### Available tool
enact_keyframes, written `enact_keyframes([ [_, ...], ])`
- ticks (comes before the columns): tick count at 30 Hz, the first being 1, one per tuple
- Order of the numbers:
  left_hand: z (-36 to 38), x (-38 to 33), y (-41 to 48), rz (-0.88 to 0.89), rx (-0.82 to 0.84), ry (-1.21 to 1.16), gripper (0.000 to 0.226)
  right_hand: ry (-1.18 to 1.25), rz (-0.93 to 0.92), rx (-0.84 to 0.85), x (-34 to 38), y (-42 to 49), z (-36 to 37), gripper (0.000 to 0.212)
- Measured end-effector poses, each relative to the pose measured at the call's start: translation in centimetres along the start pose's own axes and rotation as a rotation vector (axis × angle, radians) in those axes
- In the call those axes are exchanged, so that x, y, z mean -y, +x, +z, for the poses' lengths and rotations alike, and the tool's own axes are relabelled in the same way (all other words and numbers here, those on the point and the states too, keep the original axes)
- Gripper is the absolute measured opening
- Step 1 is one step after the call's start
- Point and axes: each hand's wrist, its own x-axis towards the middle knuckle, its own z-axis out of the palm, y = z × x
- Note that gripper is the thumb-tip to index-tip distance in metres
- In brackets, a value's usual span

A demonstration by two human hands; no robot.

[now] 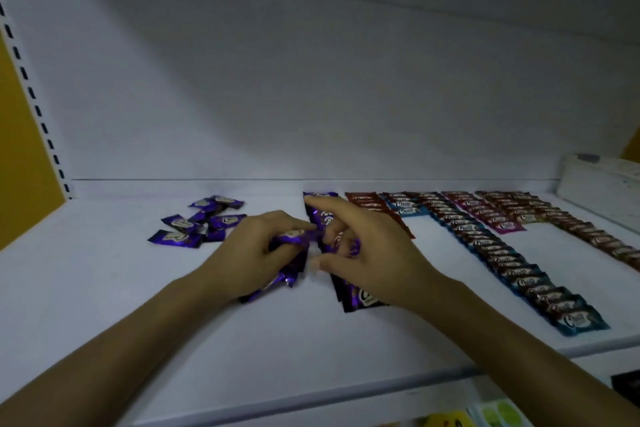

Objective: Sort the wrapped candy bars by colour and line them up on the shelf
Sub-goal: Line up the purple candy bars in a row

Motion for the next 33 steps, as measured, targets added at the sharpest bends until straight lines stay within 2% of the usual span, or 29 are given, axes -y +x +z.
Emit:
enact_keyframes([
  [4,-0.2,0.2,-0.1,0.057,-0.001,0.109,0.025,0.032,-0.063,-0.013,0.5,1.8,0.5,0.022],
  [8,0.2,0.5,0.0,0.039,-0.029,0.095,0.032,0.258,0.066,-0.103,0.2,1.4,0.4,0.008],
  [10,0.3,0.9,0.1,0.005,-0.020,0.118,0.029,0.453,0.209,-0.115,-0.1,1.1,0.0,0.010],
  [13,0.3,1.5,0.1,-0.064,0.004,0.124,0.048,0.690,0.368,-0.118,-0.3,0.6,-1.1,0.013],
  [16,0.3,1.8,0.1,-0.124,0.005,0.088,0.059,0.763,0.408,-0.088,-0.4,-0.1,-2.0,0.016],
  [21,0.4,2.0,0.0,-0.127,-0.003,0.082,0.050,0.859,0.403,-0.006,-0.5,-1.6,-3.1,0.020],
  [25,0.4,2.1,0.0,-0.116,-0.005,0.114,0.043,0.874,0.377,-0.007,-0.2,-2.7,-3.3,0.029],
  [29,0.4,2.2,-0.1,-0.069,-0.006,0.133,0.042,0.787,0.355,-0.095,-0.7,-3.4,-3.2,0.018],
  [33,0.3,2.3,0.0,-0.050,-0.014,0.152,0.042,0.668,0.343,-0.042,-0.7,-4.3,-3.4,0.025],
])
